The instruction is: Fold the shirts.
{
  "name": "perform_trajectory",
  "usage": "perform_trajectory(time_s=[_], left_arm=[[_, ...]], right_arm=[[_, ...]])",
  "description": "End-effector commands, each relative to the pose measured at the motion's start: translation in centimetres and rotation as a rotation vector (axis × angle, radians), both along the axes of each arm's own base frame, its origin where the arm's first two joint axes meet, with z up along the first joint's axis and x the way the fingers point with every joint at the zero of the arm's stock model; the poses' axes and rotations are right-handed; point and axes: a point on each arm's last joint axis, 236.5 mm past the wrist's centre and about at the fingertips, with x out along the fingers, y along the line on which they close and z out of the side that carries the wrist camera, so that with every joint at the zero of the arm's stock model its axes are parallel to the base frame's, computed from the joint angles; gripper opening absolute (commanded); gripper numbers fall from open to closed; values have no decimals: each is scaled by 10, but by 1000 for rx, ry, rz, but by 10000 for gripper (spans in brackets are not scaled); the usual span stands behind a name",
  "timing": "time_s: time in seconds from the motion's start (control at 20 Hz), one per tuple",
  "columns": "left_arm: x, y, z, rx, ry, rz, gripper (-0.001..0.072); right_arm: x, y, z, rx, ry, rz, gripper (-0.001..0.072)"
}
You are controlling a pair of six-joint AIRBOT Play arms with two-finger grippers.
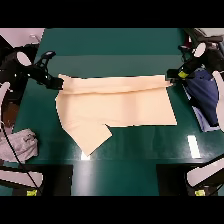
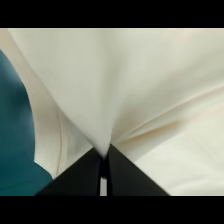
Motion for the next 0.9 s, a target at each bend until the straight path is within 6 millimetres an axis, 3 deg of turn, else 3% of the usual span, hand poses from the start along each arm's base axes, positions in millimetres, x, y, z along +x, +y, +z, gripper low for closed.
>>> perform_trajectory(time_s=[0.0,0.05,0.15,0.2,0.25,0.4,0.6,0.7,0.85], left_arm=[[-10,4,-17,13,38,12,26],[-11,3,-17,10,45,18,43],[-15,3,-18,2,71,43,582],[-21,3,-19,0,99,48,662],[-30,3,-20,3,133,37,595],[-61,13,-10,10,243,55,599],[-93,7,18,-36,201,109,599],[-122,-14,13,-129,183,156,599],[-180,-36,-21,-236,249,291,599]], right_arm=[[-13,9,-15,-3,50,17,13],[-14,9,-15,-2,58,17,23],[-14,20,-11,43,54,18,334],[-13,23,-7,60,53,18,369],[-15,23,-2,71,60,19,369],[-34,29,18,149,109,94,305],[-59,52,46,368,76,102,305],[-68,52,47,379,45,90,304],[-77,53,42,369,0,80,305]])
